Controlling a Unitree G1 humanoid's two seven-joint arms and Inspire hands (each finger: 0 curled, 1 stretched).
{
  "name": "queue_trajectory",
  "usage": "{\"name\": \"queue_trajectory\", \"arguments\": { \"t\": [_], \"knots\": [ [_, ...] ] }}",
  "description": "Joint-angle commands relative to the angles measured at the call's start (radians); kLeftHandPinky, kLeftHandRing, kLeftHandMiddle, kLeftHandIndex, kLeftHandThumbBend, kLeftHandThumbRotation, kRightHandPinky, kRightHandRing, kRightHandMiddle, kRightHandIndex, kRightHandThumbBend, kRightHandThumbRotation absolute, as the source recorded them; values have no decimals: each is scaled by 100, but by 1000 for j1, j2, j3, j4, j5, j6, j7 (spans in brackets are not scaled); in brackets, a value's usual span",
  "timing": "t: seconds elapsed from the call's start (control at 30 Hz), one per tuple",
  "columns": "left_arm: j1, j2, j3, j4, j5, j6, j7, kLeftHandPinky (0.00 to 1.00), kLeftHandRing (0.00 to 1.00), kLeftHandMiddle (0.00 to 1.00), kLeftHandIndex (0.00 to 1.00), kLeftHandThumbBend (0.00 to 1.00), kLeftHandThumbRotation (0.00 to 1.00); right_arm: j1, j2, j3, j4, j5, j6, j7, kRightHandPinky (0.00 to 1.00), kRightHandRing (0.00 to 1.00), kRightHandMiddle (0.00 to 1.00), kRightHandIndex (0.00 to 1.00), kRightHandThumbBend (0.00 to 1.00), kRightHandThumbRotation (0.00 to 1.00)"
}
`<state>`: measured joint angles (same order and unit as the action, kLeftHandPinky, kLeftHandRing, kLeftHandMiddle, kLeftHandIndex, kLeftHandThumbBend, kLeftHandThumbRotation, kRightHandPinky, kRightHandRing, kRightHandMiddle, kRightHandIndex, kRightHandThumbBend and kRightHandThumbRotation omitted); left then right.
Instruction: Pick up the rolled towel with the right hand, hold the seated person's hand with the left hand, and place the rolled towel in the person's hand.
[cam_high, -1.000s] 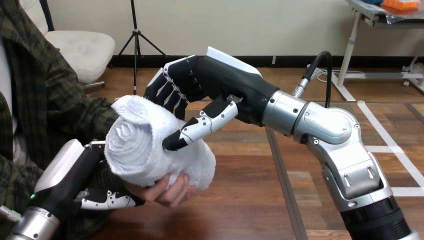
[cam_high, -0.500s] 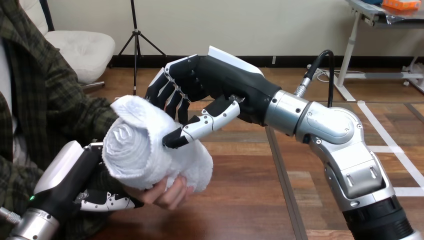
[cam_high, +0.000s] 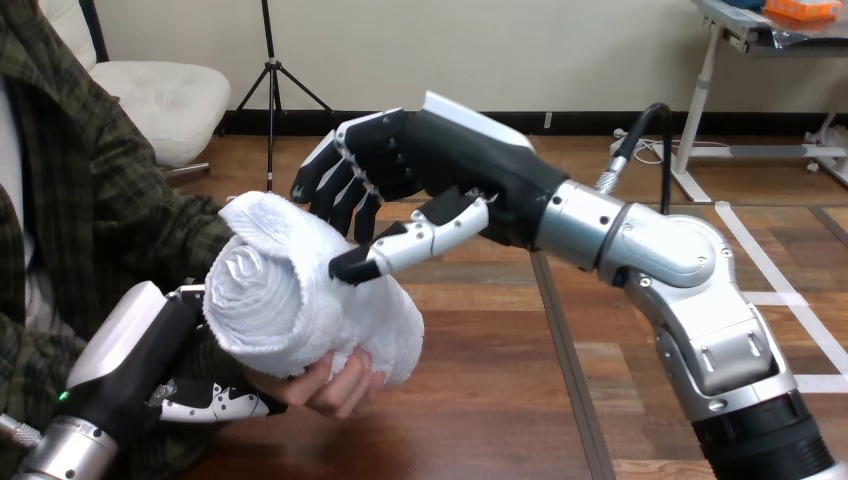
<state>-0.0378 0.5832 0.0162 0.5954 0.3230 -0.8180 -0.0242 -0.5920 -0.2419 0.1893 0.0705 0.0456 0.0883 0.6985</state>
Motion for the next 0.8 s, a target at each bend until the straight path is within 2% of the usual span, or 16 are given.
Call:
{"name": "queue_trajectory", "arguments": {
  "t": [0.0,0.1,0.3,0.47,0.53,0.57,0.67,0.77],
  "knots": [
    [9,-21,-31,-15,4,11,-17,32,40,49,52,84,16,-25,-15,-57,-6,31,-41,-21,46,55,59,62,87,24],
    [9,-21,-31,-14,3,13,-17,32,40,49,52,84,16,-15,-18,-68,-15,29,-47,-37,48,57,61,63,88,24],
    [13,-21,-30,-15,10,15,-8,32,40,50,52,84,17,11,-27,-88,-29,29,-58,-65,56,68,71,72,94,29],
    [14,-19,-29,-9,7,7,-8,32,39,49,52,84,16,32,-30,-106,-20,30,-93,-83,68,82,83,82,98,36],
    [16,-18,-28,-9,5,7,-8,31,39,49,52,84,16,46,-32,-114,-29,29,-96,-97,69,83,84,83,99,37],
    [17,-17,-27,-9,4,7,-8,31,39,48,52,84,16,50,-32,-115,-32,28,-96,-101,73,88,87,86,99,40],
    [21,-16,-25,-13,0,13,-12,30,38,48,51,84,17,67,-35,-125,-40,27,-113,-114,78,93,91,90,100,44],
    [25,-12,-22,-15,7,18,-6,29,37,48,51,84,18,84,-36,-134,-56,33,-108,-130,84,97,96,95,100,48]
  ]
}}
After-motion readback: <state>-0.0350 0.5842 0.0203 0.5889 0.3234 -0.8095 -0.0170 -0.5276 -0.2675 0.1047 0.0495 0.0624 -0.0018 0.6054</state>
